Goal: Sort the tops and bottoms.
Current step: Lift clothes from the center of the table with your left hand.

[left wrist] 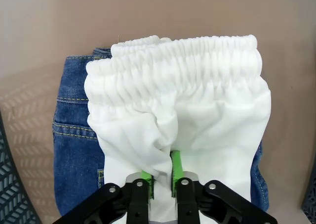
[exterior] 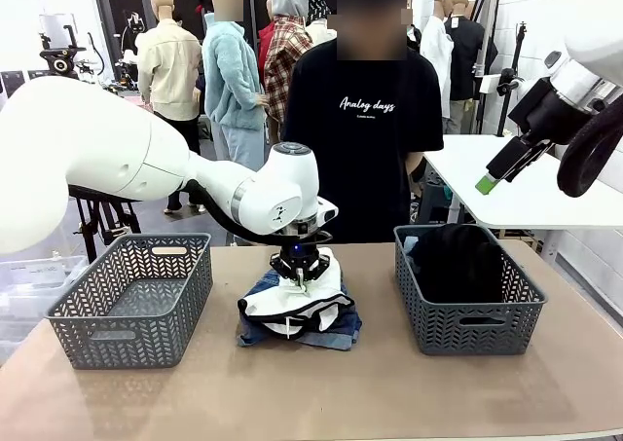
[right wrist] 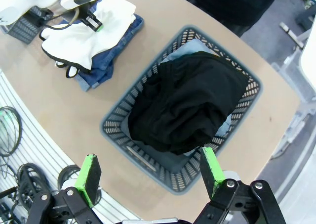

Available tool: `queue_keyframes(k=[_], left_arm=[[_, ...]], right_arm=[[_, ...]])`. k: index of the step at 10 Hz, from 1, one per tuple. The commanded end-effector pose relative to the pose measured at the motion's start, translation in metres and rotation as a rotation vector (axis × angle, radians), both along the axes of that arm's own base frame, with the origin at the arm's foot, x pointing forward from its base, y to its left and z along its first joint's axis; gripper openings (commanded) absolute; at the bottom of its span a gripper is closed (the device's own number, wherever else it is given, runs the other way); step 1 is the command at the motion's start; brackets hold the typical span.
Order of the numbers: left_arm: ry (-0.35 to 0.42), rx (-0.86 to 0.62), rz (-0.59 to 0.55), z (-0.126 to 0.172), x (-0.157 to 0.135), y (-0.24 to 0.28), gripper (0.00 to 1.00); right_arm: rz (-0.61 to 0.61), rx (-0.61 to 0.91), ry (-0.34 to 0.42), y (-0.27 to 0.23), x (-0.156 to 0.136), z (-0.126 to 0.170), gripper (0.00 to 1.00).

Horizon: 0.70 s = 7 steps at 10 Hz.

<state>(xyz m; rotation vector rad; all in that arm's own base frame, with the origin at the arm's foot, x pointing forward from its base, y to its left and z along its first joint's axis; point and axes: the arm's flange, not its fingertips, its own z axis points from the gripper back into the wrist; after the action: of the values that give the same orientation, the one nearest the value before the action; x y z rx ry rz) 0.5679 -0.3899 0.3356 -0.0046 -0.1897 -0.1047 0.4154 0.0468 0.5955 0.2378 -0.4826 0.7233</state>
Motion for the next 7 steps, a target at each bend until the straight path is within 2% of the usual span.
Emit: queue_keyframes(k=[1,4,6,7], left_arm=[[0.010,-0.025,0.028,0.024,-0.013,0.003,0.00],[-0.089,-0.007,0.011,0.116,-0.051,0.017,0.00],[-0.165,0.008,0.003,0.166,-0.072,0.029,0.00],[-0.215,0.001,0.030,0.182,-0.080,0.036,0.00]], right_arm=[[0.000,-0.012,0.005,-0.001,-0.001,-0.001,1.00],[0.000,-0.012,0.005,-0.001,-0.001,-0.001,1.00],[0.000,-0.012,0.005,-0.001,-0.001,-0.001,1.00],[0.000,-0.012,0.005,-0.001,-0.001,-0.001,1.00]])
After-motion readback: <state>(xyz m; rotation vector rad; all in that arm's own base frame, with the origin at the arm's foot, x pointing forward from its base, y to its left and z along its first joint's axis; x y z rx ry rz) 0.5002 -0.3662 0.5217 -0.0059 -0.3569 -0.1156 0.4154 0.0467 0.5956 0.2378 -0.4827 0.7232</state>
